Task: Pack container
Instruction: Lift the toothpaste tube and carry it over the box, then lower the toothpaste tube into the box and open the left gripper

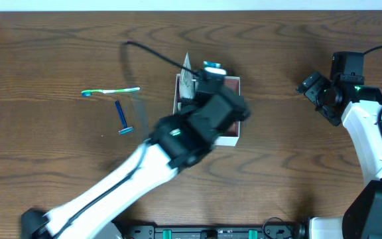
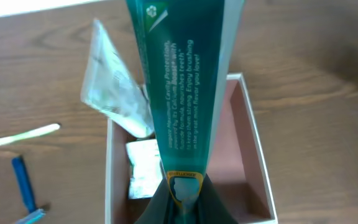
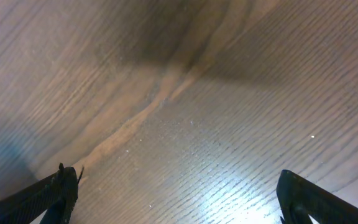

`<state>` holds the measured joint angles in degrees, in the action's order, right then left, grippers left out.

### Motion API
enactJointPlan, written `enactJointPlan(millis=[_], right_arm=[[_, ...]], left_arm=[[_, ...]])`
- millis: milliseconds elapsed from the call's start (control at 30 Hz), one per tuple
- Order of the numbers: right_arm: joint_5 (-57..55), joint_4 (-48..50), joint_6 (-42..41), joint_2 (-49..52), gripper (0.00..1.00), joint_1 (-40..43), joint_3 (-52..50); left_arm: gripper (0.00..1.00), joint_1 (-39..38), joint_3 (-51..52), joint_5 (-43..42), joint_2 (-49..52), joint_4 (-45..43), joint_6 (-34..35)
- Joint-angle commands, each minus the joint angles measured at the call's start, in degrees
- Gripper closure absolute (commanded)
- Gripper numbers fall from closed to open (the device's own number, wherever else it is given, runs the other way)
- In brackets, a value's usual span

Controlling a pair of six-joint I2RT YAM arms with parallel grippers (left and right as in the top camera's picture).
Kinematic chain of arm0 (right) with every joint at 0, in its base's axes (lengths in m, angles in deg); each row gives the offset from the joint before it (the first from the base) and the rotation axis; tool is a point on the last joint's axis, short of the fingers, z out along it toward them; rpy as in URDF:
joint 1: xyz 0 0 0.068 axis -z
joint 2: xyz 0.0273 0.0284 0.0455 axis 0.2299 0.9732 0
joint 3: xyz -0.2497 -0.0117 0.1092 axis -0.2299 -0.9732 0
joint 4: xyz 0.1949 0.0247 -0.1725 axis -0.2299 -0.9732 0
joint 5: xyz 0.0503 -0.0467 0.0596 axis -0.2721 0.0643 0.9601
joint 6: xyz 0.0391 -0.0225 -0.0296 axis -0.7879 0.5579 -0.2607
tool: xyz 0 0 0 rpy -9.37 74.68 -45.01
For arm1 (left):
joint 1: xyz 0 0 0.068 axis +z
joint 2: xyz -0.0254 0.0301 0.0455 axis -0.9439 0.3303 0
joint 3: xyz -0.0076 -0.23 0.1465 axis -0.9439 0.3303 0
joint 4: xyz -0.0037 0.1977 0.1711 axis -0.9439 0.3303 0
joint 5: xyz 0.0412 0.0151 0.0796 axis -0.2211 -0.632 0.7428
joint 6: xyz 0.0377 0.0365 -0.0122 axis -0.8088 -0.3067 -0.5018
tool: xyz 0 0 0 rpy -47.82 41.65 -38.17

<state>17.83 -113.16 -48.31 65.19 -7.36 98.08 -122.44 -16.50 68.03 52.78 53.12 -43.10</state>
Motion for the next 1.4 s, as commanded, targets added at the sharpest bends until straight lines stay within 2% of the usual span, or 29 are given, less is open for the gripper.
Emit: enactJointPlan(millis=[0,200,367,933,1367], right_arm=[[-0.2,-0.1,-0.5,0.4,0.01,0.3,0.2],[-0.2,-0.1,-0.5,0.4,0.01,0.3,0.2],[-0.2,-0.1,-0.5,0.4,0.01,0.3,0.2],[-0.2,-0.1,-0.5,0.4,0.01,0.3,0.2],[-0.2,-0.1,-0.5,0.4,0.01,0.3,0.2]], left_arm=[[0.94,-0.1,-0.6,4.1,5.0,-1.0,5.2],[0.94,-0.1,-0.6,1.9,12.2,-5.3,6.0],[0.94,-0.1,-0.6,0.7,15.8,-7.5,3.3],[0.94,-0.1,-0.6,0.7,25.1,-10.6,-0.9],[0.94,1.0,-0.6,0.9,28.8,-12.3,-0.7]])
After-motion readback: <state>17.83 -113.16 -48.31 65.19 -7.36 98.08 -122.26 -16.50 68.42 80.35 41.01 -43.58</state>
